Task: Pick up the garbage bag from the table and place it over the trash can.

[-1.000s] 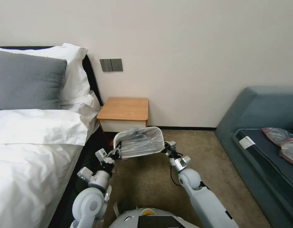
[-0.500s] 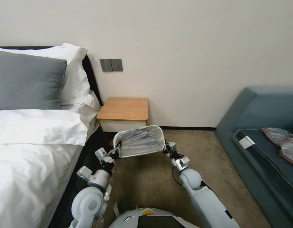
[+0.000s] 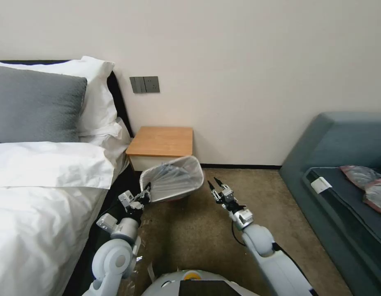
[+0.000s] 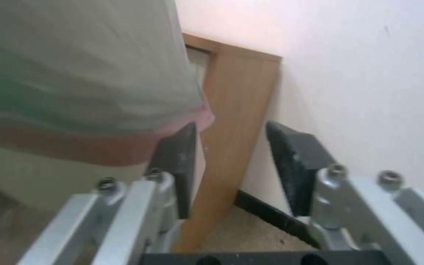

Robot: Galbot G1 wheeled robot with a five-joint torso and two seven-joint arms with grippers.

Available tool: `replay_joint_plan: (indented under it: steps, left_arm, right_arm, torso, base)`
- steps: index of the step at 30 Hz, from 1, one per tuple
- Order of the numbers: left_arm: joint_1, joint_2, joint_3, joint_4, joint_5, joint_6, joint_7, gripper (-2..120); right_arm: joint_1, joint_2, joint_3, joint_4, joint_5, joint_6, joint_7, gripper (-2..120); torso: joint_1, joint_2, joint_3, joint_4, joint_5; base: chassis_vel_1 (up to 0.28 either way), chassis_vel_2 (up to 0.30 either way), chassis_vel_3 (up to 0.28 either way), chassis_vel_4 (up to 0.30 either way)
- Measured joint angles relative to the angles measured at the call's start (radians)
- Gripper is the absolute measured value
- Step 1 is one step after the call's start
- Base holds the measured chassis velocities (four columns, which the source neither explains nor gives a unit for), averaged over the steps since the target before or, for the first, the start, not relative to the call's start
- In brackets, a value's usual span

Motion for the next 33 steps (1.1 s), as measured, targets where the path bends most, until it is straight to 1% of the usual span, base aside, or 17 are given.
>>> replay_joint_plan:
  steps: [2,6,7,11,13,15,17,20,22,24,25,26,28,29,30,32,33]
  left_arm:
    - [-0.003,0.0,0.0,0.003,0.003,0.0,-0.005,3]
    - [-0.005,0.004,0.0,0.018,0.029,0.003,-0.024,3]
    - [-0.005,0.004,0.0,0.018,0.029,0.003,-0.024,3]
    - [0.001,0.018,0.013,0.034,0.073,0.003,-0.026,3]
    - [0.001,0.023,0.017,0.037,0.087,0.003,-0.025,3]
    - [-0.001,0.04,0.031,0.045,0.137,0.003,-0.019,3]
    - [-0.001,0.046,0.035,0.048,0.153,0.003,-0.016,3]
    - [-0.001,0.071,0.049,0.06,0.258,0.002,0.018,3]
    - [-0.001,0.074,0.051,0.063,0.277,0.001,0.025,3]
    - [-0.004,0.078,0.064,0.075,0.361,-0.005,0.053,3]
    - [-0.004,0.078,0.064,0.075,0.361,-0.005,0.053,3]
    - [-0.005,0.076,0.071,0.08,0.407,-0.009,0.069,3]
    - [-0.006,0.067,0.079,0.088,0.469,-0.018,0.088,3]
    - [-0.006,0.067,0.079,0.088,0.469,-0.018,0.088,3]
    - [-0.006,0.06,0.084,0.096,0.513,-0.028,0.103,3]
    - [-0.007,0.052,0.093,0.104,0.554,-0.037,0.114,3]
    - [-0.007,0.052,0.093,0.104,0.554,-0.037,0.114,3]
  right_arm:
    - [-0.013,-0.006,0.014,0.014,-0.003,0.002,-0.018,45]
    - [-0.08,-0.018,0.106,0.079,0.004,0.034,-0.065,64]
    - [-0.08,-0.018,0.106,0.079,0.004,0.034,-0.065,64]
    - [-0.109,-0.02,0.146,0.183,0.095,0.047,-0.041,82]
    - [-0.11,-0.023,0.142,0.211,0.108,0.043,-0.03,84]
    - [-0.109,-0.038,0.112,0.295,0.12,0.026,-0.006,78]
    - [-0.107,-0.046,0.099,0.322,0.118,0.018,-0.002,76]
    - [-0.084,-0.116,0.029,0.419,0.093,-0.058,0.006,59]
    - [-0.076,-0.135,0.017,0.428,0.089,-0.074,0.006,57]
    - [-0.029,-0.241,-0.04,0.45,0.079,-0.153,0.009,45]
    - [-0.029,-0.241,-0.04,0.45,0.079,-0.153,0.009,45]
    - [0.004,-0.306,-0.075,0.451,0.079,-0.194,0.015,40]
    - [0.061,-0.376,-0.131,0.439,0.08,-0.238,0.022,32]
    - [0.061,-0.376,-0.131,0.439,0.08,-0.238,0.022,32]
    - [0.125,-0.419,-0.19,0.421,0.088,-0.278,0.028,25]
    - [0.242,-0.453,-0.289,0.39,0.111,-0.341,0.03,15]
    - [0.242,-0.453,-0.289,0.39,0.111,-0.341,0.03,15]
  torso:
    - [0.0,0.0,0.0,0.0,-0.0001]
    - [0.0,0.0,0.0,-0.0003,0.0]
    - [0.0,0.0,0.0,-0.0003,0.0]
    - [0.0,0.0,0.0,-0.0002,0.0001]
    - [0.0,0.0,0.0,-0.0002,0.0]
    - [0.0,0.0,0.0,0.0,0.0]
    - [0.0,0.0,0.0,0.0,-0.0001]
    - [0.0,0.0,0.0,-0.0003,-0.0001]
    - [0.0,0.0,0.0,-0.0002,0.0]
    - [0.0,0.0,0.0,0.0002,0.0001]
    - [0.0,0.0,0.0,0.0002,0.0001]
    - [0.0,0.0,0.0,-0.0001,0.0001]
    - [0.0,0.0,0.0,-0.0001,-0.0001]
    - [0.0,0.0,0.0,-0.0001,-0.0001]
    - [0.0,0.0,0.0,-0.0003,0.0003]
    - [0.0,0.0,0.0,0.0,0.0]
    - [0.0,0.0,0.0,0.0,0.0]
  base:
    - [0.0,0.0,0.0,0.0]
    - [0.0,0.0,0.0,0.0]
    - [0.0,0.0,0.0,0.0]
    - [0.0,0.0,0.0,0.0]
    - [0.0,0.0,0.0,0.0]
    - [0.0,0.0,0.0,0.0]
    - [0.0,0.0,0.0,0.0]
    - [0.0,0.0,0.0,0.0]
    - [0.0,0.0,0.0,0.0]
    - [0.0,0.0,0.0,0.0]
    - [0.0,0.0,0.0,0.0]
    - [0.0,0.0,0.0,0.0]
    - [0.0,0.0,0.0,0.0]
    - [0.0,0.0,0.0,0.0]
    - [0.0,0.0,0.0,0.0]
    - [0.0,0.0,0.0,0.0]
    - [0.0,0.0,0.0,0.0]
